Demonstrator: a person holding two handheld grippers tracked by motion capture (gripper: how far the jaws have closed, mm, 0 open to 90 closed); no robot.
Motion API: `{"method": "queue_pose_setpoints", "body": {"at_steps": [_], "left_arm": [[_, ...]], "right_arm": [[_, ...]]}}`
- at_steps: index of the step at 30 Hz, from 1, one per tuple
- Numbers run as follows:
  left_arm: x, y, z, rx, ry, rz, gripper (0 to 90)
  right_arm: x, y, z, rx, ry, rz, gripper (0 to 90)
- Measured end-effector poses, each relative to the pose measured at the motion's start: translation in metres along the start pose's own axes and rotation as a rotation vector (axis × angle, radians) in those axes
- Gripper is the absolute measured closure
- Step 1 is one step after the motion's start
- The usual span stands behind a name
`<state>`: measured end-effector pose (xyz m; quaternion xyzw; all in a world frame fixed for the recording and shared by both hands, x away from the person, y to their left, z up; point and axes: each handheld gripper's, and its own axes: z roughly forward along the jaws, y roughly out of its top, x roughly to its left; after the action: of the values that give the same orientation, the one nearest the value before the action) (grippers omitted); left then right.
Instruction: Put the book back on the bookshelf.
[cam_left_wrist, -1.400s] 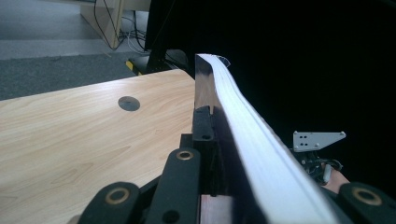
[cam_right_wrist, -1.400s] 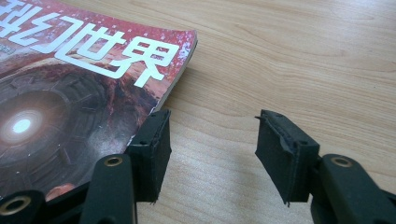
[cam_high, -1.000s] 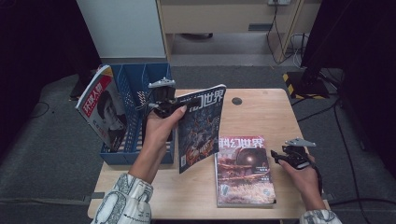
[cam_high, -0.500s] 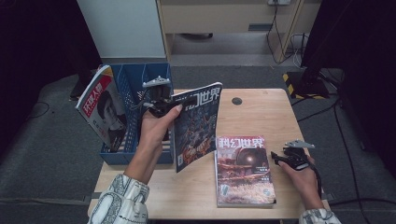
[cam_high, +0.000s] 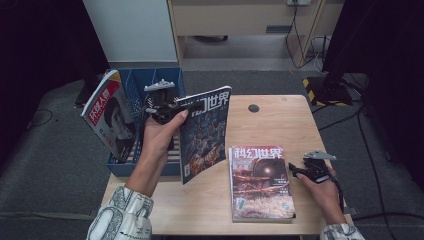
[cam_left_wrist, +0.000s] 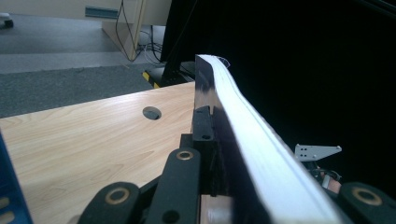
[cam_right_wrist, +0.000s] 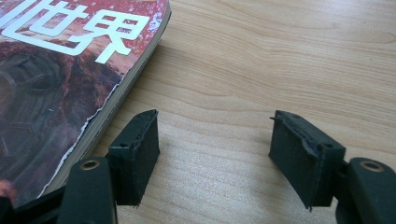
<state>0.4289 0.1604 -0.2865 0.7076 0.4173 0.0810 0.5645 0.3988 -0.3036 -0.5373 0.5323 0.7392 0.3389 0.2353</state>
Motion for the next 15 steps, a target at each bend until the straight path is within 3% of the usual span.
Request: {"method": "queue_pose_setpoints", "body": {"at_steps": [15], "left_arm": [[0.004,0.007,-0.019,0.024,0.054,0.017,82.2]], "right_arm": [[0.000,0.000,0.000,0.002,0.001,0.000,32.4]]}}
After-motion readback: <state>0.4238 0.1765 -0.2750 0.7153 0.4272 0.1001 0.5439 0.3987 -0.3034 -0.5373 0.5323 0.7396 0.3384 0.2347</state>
